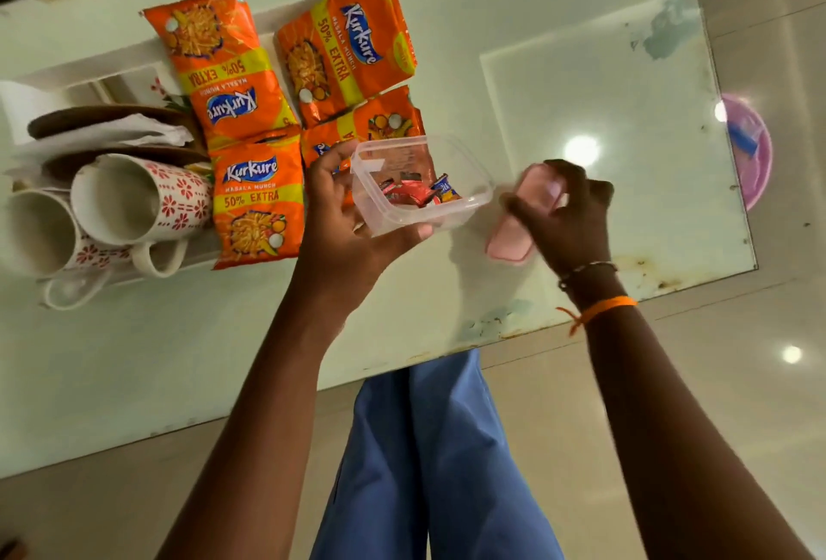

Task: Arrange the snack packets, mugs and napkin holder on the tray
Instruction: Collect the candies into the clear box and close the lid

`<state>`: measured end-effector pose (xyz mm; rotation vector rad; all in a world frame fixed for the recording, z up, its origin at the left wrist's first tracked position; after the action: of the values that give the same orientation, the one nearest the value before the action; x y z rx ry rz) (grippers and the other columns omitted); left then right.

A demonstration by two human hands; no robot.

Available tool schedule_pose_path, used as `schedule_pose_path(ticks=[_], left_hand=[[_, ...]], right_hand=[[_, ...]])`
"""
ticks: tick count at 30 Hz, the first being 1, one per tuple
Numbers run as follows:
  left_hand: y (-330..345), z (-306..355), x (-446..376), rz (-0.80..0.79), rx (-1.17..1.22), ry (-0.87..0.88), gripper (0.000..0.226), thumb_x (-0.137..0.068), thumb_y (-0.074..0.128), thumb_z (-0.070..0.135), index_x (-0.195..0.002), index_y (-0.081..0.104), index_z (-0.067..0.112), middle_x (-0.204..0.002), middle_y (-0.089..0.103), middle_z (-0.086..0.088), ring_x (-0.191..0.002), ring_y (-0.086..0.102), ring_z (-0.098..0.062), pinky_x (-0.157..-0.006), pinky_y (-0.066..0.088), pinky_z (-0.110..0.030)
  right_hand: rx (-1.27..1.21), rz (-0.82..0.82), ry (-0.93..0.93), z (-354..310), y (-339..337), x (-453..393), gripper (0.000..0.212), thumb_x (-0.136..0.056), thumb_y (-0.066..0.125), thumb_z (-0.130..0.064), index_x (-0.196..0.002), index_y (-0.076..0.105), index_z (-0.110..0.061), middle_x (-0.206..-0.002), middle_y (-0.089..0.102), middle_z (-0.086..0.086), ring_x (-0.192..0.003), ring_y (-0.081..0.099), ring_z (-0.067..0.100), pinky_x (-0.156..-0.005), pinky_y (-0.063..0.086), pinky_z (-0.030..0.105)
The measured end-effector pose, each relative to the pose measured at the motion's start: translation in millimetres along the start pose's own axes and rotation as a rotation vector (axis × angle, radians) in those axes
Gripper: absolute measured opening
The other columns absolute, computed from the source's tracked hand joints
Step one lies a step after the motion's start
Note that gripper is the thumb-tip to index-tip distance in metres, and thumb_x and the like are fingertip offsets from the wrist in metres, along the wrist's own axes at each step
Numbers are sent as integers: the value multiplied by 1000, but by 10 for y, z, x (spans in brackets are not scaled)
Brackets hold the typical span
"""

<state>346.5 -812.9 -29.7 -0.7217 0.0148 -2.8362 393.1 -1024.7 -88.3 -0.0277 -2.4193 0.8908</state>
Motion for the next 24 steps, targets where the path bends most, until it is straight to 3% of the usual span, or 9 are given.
schedule_pose_path(ticks=[3,6,8,11,14,16,20,24], left_hand=[[-53,-25,20,-25,70,-47,81,-58,77,9,-127,36,25,-126,56,7,-109,60,-1,-83,54,-24],[-88,-63,12,-70,116,-98,80,-59,75,7,-128,39,24,-122,60,10,-112,60,-8,-90,54,-34],[-84,-54,-5,-117,111,-125,78,-60,75,9,-128,40,25,-127,58,4,-115,59,-11,-91,53,-34],[-45,-1,-55,-180,120,-146,80,-61,76,10,-131,40,23,-130,58,-1,-116,58,-13,-92,52,-35],[-17,51,-122,-228,137,-141,81,-58,79,12,-130,41,25,-132,57,-1,-121,54,-15,-95,51,-35],[-14,63,-156,-254,125,-136,80,-61,78,11,-129,41,28,-132,56,4,-122,53,-11,-94,51,-31],[-37,68,-204,-261,132,-145,80,-64,74,7,-133,38,28,-135,54,6,-124,51,-9,-94,51,-30],[-76,91,-233,-255,153,-151,85,-64,74,7,-138,34,22,-139,51,1,-126,50,-12,-98,49,-36]], right_hand=[[-482,-3,99,-9,-293,-53,50,-68,71,-32,-113,54,-17,-117,51,11,-93,61,16,-94,50,39],[-954,-217,138,-34,-395,-41,17,-80,60,-18,-96,55,-19,-99,58,0,-96,62,15,-94,48,27],[-1055,-340,115,-98,-368,-6,20,-77,61,-9,-94,54,-15,-98,58,1,-101,59,18,-99,43,27],[-951,-496,1,-250,-256,48,50,-56,78,-3,-99,53,-12,-105,58,4,-102,57,16,-95,48,26],[-736,-596,-89,-382,-135,105,64,-55,80,-6,-111,52,-18,-119,53,1,-111,52,18,-83,52,20],[-607,-620,-123,-443,-108,112,67,-59,73,-5,-119,51,-28,-129,51,-2,-117,53,16,-88,51,25],[-481,-680,-151,-575,-129,66,81,-52,84,-12,-122,50,-33,-137,46,1,-126,49,19,-102,46,44],[-380,-699,-191,-719,-126,22,80,-48,78,-22,-121,49,-31,-137,44,4,-122,51,17,-101,48,43]])
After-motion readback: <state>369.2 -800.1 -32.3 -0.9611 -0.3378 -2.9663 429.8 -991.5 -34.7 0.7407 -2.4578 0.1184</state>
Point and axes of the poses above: each hand's wrist, its own x-axis away from the middle knuckle, its own y-axis out of the palm, z = x × y, the point moved 2 cm from there along -x, towards the middle knuckle
